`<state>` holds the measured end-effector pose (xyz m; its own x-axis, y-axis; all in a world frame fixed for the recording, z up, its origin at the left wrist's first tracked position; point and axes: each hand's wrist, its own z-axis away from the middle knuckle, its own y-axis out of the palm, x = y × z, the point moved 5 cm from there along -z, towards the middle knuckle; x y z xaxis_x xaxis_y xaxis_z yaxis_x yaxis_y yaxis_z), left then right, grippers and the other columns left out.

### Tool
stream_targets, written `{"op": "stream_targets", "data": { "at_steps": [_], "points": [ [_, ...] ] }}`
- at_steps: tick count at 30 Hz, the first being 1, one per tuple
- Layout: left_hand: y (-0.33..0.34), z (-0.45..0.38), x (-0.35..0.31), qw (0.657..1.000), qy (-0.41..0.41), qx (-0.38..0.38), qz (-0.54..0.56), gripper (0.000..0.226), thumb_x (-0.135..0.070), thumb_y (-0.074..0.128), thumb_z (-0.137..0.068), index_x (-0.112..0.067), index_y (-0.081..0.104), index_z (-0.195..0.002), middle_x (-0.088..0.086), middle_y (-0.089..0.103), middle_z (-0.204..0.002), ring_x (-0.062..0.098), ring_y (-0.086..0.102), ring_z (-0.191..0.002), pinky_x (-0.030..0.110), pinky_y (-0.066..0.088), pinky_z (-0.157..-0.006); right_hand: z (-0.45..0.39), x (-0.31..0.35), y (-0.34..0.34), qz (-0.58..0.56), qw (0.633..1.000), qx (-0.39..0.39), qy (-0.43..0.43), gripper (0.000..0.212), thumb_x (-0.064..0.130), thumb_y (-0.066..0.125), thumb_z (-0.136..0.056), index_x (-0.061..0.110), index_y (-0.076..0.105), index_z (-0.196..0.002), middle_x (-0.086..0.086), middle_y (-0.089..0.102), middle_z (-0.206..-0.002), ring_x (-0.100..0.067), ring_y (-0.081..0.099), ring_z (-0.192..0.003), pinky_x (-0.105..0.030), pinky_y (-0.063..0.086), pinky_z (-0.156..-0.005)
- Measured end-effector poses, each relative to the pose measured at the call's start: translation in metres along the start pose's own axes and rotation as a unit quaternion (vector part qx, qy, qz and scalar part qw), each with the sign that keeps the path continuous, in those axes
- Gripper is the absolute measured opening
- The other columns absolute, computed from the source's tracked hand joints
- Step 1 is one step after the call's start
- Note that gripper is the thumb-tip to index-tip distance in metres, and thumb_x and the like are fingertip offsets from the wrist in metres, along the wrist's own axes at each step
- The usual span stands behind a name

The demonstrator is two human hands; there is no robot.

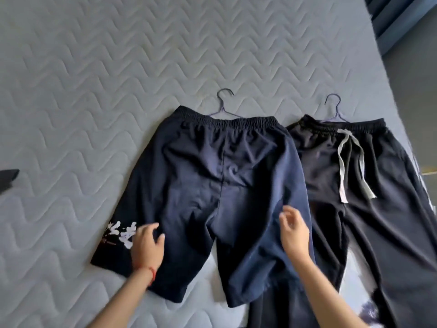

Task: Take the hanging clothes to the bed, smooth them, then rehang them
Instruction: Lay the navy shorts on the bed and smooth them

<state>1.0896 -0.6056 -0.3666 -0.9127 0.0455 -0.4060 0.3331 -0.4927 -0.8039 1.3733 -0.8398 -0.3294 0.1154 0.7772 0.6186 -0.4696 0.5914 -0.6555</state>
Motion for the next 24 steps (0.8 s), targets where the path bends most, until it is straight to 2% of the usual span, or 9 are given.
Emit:
{"op": "stream_targets", "data": {
  "at_steps": [3, 6, 10, 13, 15, 17, 19, 21, 24],
  "points": [
    [0.01, 0.059, 0.055, 0.991, -0.131, -0.008, 0.013, 0.033, 0.0, 0.069, -0.074, 0.005, 0.062, -0.105, 0.032, 0.06, -0.108, 0.046, 0.05, -0.109, 0.049, 0.041, -0.094, 0.066, -0.055, 0.019, -0.026, 0.994, 0.059, 0.093, 0.017, 0.012, 0.055, -0.09, 0.024, 0.062, -0.079, -0.001, 0.069, -0.074, -0.025, 0.066, -0.082, -0.025, 0.043, -0.071],
    [0.037, 0.101, 0.099, 0.953, -0.285, 0.078, 0.058, 0.036, -0.011, 0.067, -0.077, 0.005, 0.058, -0.108, 0.033, 0.058, -0.11, 0.045, 0.054, -0.105, 0.046, 0.045, -0.091, 0.121, -0.094, 0.051, -0.04, 0.967, 0.162, 0.194, 0.026, 0.018, 0.055, -0.091, 0.022, 0.061, -0.065, 0.003, 0.063, -0.047, -0.015, 0.06, -0.052, -0.021, 0.044, -0.055],
    [0.077, 0.12, 0.124, 0.889, -0.392, 0.16, 0.175, 0.042, -0.033, 0.067, -0.073, 0.007, 0.058, -0.081, 0.031, 0.063, -0.084, 0.04, 0.061, -0.075, 0.041, 0.054, -0.072, 0.159, -0.128, 0.084, -0.045, 0.912, 0.211, 0.35, 0.039, 0.037, 0.055, -0.089, 0.013, 0.06, -0.058, -0.009, 0.065, -0.06, -0.024, 0.06, -0.06, -0.031, 0.05, -0.064],
    [0.072, 0.108, 0.104, 0.849, -0.425, 0.108, 0.295, 0.037, -0.029, 0.067, -0.08, -0.002, 0.052, -0.059, 0.014, 0.056, -0.063, 0.026, 0.05, -0.055, 0.029, 0.043, -0.057, 0.158, -0.136, 0.087, -0.099, 0.899, 0.154, 0.397, 0.048, 0.039, 0.066, -0.081, 0.012, 0.047, -0.047, -0.007, 0.053, -0.047, -0.021, 0.048, -0.046, -0.029, 0.041, -0.051],
    [0.074, 0.098, 0.09, 0.796, -0.44, 0.109, 0.402, 0.025, -0.028, 0.065, -0.083, -0.005, 0.057, -0.08, 0.011, 0.06, -0.076, 0.027, 0.057, -0.07, 0.034, 0.048, -0.069, 0.153, -0.132, 0.088, -0.194, 0.878, 0.133, 0.417, 0.04, 0.029, 0.072, -0.079, 0.013, 0.042, -0.057, -0.005, 0.042, -0.051, -0.014, 0.039, -0.039, -0.024, 0.037, -0.046],
    [0.08, 0.091, 0.086, 0.764, -0.432, 0.122, 0.464, 0.028, -0.022, 0.063, -0.085, -0.005, 0.056, -0.106, 0.011, 0.062, -0.102, 0.028, 0.06, -0.095, 0.035, 0.046, -0.084, 0.15, -0.129, 0.09, -0.268, 0.859, 0.121, 0.419, 0.03, 0.021, 0.074, -0.077, 0.016, 0.044, -0.075, -0.003, 0.042, -0.064, -0.008, 0.041, -0.036, -0.023, 0.043, -0.055],
    [0.08, 0.09, 0.085, 0.773, -0.414, 0.129, 0.463, 0.029, -0.01, 0.061, -0.085, -0.001, 0.054, -0.112, 0.014, 0.059, -0.113, 0.03, 0.058, -0.101, 0.036, 0.047, -0.086, 0.15, -0.127, 0.091, -0.294, 0.849, 0.128, 0.419, 0.026, 0.014, 0.072, -0.078, 0.016, 0.047, -0.082, -0.002, 0.048, -0.071, -0.007, 0.046, -0.042, -0.024, 0.047, -0.063],
    [0.078, 0.095, 0.079, 0.787, -0.397, 0.132, 0.454, 0.017, -0.002, 0.059, -0.085, 0.0, 0.056, -0.101, 0.017, 0.058, -0.112, 0.032, 0.059, -0.094, 0.036, 0.055, -0.074, 0.151, -0.128, 0.093, -0.297, 0.848, 0.138, 0.417, 0.019, 0.007, 0.068, -0.081, 0.012, 0.051, -0.079, -0.003, 0.049, -0.061, -0.012, 0.045, -0.051, -0.028, 0.049, -0.07],
    [0.08, 0.11, 0.073, 0.799, -0.389, 0.135, 0.438, 0.009, -0.002, 0.053, -0.089, -0.001, 0.053, -0.098, 0.017, 0.056, -0.106, 0.032, 0.06, -0.081, 0.032, 0.057, -0.051, 0.154, -0.125, 0.096, -0.269, 0.861, 0.17, 0.396, 0.026, 0.006, 0.068, -0.081, 0.009, 0.043, -0.072, -0.005, 0.044, -0.043, -0.015, 0.049, -0.045, -0.024, 0.047, -0.058]
  ]
}}
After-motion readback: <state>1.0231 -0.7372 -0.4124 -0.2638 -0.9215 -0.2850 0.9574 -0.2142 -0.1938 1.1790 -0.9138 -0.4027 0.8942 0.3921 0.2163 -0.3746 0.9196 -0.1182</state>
